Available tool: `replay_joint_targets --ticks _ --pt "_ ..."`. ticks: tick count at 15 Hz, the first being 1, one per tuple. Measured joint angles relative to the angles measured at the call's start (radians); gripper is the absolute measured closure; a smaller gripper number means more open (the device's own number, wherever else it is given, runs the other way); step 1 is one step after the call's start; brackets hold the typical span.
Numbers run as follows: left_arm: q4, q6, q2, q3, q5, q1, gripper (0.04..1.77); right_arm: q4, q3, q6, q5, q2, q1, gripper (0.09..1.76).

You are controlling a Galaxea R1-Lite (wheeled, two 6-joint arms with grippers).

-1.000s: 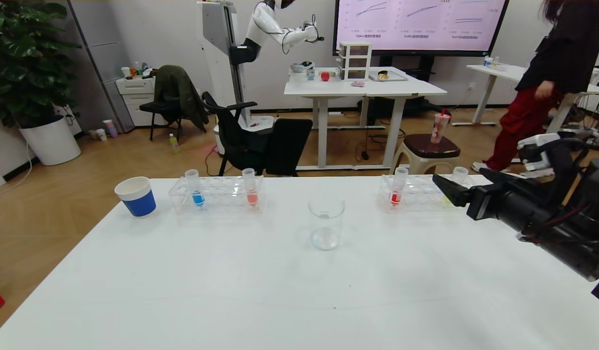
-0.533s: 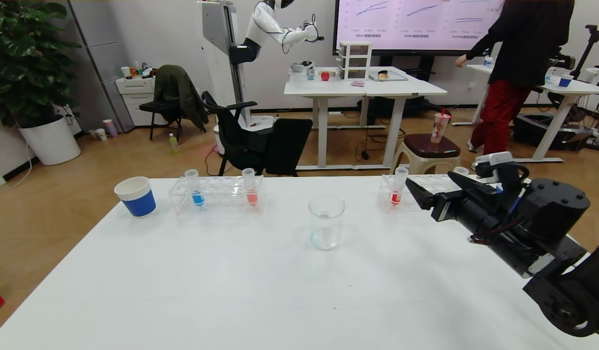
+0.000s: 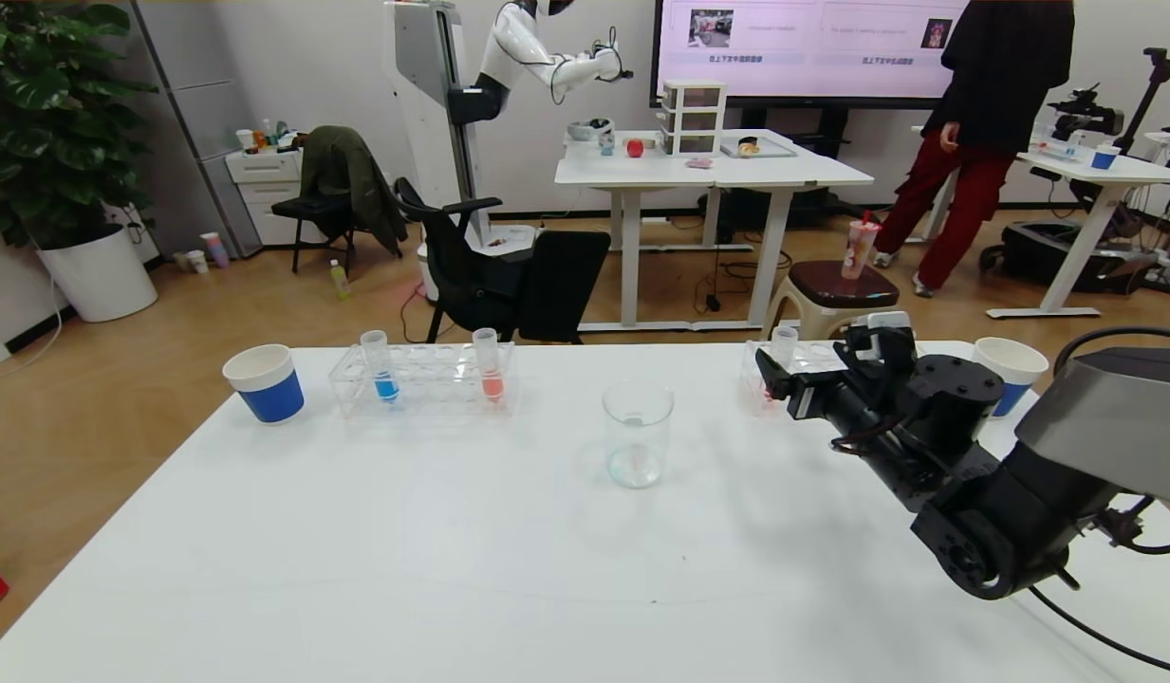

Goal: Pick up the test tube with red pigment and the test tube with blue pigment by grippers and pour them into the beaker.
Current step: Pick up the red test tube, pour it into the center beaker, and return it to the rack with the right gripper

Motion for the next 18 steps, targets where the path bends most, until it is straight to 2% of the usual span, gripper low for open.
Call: replay_joint_targets --ticks 7,9,10,11,13,14,15,16,17,18 --pt "0.0 0.0 0.0 0.0 0.0 0.0 0.06 0.052 -0.254 -0.001 -0.004 0.155 -0.027 0.11" --pt "0.0 0.0 0.0 0.0 0.0 0.0 0.06 0.061 -0.293 -0.001 0.003 0.179 -0.03 0.12" --pt "0.0 0.0 0.0 0.0 0.0 0.0 0.06 0.061 -0.303 -0.001 0.004 0.185 -0.03 0.24" --pt "0.0 0.0 0.0 0.0 0.0 0.0 0.06 0.062 -0.309 -0.001 0.005 0.19 -0.03 0.5" --pt "0.0 0.0 0.0 0.0 0.0 0.0 0.06 0.063 -0.314 -0.002 0.011 0.197 -0.03 1.36" --pt "0.0 0.0 0.0 0.0 0.0 0.0 0.06 0.062 -0.315 -0.001 0.015 0.199 -0.03 1.51" --pt "0.0 0.0 0.0 0.0 0.0 0.0 0.06 0.061 -0.316 -0.001 0.015 0.2 -0.029 1.43" --pt "0.0 0.0 0.0 0.0 0.0 0.0 0.06 0.062 -0.316 -0.001 0.016 0.2 -0.029 1.26" --pt "0.0 0.0 0.0 0.0 0.0 0.0 0.06 0.063 -0.316 -0.001 0.014 0.201 -0.027 1.36" --pt "0.0 0.0 0.0 0.0 0.0 0.0 0.06 0.063 -0.316 -0.001 0.015 0.2 -0.027 1.35"
